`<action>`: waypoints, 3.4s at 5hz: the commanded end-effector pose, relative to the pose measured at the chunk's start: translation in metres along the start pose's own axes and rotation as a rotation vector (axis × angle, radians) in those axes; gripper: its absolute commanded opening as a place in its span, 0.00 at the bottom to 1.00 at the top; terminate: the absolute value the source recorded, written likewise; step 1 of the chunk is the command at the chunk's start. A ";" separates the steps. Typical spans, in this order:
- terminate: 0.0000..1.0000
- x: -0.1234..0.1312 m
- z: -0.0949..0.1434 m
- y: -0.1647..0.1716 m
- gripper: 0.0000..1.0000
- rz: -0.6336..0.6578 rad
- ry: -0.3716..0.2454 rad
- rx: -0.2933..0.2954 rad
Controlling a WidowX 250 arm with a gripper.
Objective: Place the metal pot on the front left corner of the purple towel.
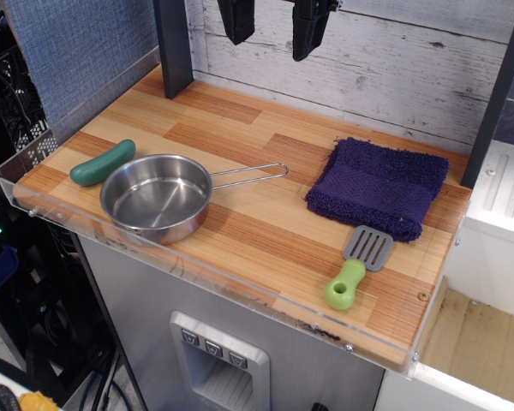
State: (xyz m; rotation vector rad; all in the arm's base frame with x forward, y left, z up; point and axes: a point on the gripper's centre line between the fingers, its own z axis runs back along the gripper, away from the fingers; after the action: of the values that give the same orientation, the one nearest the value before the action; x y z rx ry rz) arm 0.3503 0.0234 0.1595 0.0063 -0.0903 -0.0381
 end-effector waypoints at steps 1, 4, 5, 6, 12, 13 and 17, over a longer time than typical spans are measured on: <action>0.00 0.000 0.000 0.000 1.00 0.000 0.000 0.000; 0.00 -0.112 -0.023 0.015 1.00 0.050 0.053 0.013; 0.00 -0.117 -0.037 0.022 1.00 0.040 0.069 0.067; 0.00 -0.110 -0.057 0.032 1.00 0.019 0.071 0.117; 0.00 -0.099 -0.142 0.048 0.00 0.057 0.135 0.151; 0.00 -0.096 -0.123 0.043 0.00 0.078 0.116 0.135; 0.00 -0.051 -0.021 -0.013 0.00 0.190 0.034 0.042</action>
State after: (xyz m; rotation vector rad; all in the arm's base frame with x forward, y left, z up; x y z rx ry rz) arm 0.3005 0.0055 0.1157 0.0315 -0.0056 0.1498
